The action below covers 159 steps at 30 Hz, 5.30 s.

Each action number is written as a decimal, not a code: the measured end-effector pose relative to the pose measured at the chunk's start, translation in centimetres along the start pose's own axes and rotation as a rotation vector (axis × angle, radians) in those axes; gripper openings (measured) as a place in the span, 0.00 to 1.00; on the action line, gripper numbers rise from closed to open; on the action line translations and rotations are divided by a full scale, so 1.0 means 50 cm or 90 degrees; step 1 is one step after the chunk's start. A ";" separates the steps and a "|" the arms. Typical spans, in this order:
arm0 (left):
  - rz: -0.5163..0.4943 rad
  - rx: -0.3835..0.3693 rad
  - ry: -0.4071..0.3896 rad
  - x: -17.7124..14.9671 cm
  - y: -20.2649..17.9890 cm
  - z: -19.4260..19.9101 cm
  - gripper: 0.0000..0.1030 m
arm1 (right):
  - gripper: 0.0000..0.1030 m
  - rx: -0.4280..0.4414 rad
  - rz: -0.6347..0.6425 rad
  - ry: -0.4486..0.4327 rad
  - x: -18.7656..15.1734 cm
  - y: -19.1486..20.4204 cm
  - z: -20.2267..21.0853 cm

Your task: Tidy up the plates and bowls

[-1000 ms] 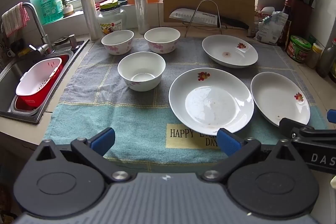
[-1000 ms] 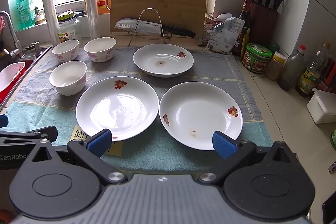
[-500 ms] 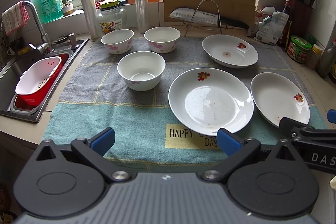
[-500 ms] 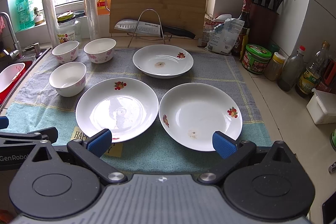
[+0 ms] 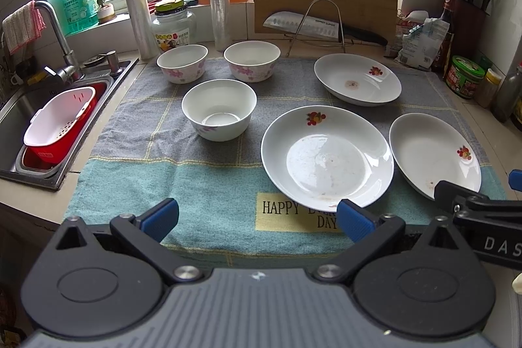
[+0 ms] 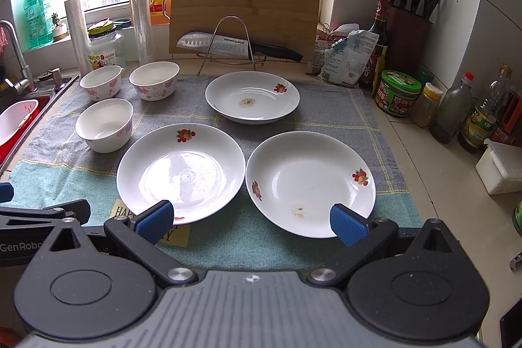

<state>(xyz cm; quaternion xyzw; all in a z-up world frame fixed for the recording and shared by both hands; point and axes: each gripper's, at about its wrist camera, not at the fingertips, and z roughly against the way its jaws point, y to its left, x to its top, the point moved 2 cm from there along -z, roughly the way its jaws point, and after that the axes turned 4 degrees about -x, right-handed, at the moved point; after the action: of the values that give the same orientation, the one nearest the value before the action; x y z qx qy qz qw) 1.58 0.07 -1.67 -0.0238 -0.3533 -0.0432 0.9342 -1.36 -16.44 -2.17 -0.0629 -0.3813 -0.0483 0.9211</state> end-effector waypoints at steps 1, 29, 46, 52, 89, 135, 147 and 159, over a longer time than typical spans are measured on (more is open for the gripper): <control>0.000 0.000 0.000 0.000 0.000 0.000 0.99 | 1.00 -0.001 0.000 0.000 -0.001 0.001 0.000; 0.003 -0.001 0.002 -0.001 0.003 0.000 0.99 | 1.00 -0.002 0.001 -0.002 0.005 0.002 0.002; 0.008 -0.001 0.005 -0.004 0.009 -0.003 0.99 | 1.00 -0.004 0.003 -0.003 0.014 0.006 0.000; 0.010 -0.007 0.005 -0.003 0.014 -0.005 0.99 | 1.00 0.000 0.000 -0.012 0.014 0.010 -0.004; -0.097 -0.187 0.012 0.044 -0.016 -0.141 0.99 | 1.00 -0.047 -0.059 0.020 -0.116 -0.156 -0.175; -0.295 -0.288 0.140 0.229 -0.438 -0.377 0.99 | 1.00 0.110 0.091 0.005 -0.117 -0.225 -0.303; -0.338 -0.328 0.215 0.222 -0.456 -0.446 0.99 | 1.00 0.102 0.085 0.011 -0.113 -0.224 -0.303; -0.330 -0.354 0.286 0.212 -0.452 -0.489 0.99 | 1.00 0.095 0.079 0.010 -0.114 -0.221 -0.301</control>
<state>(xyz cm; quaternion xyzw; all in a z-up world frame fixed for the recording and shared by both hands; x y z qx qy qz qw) 23.39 -24.91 -12.65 -0.1748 -0.1110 -0.3735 0.9042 3.59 -29.42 -15.89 -0.0170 -0.3719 0.0371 0.9274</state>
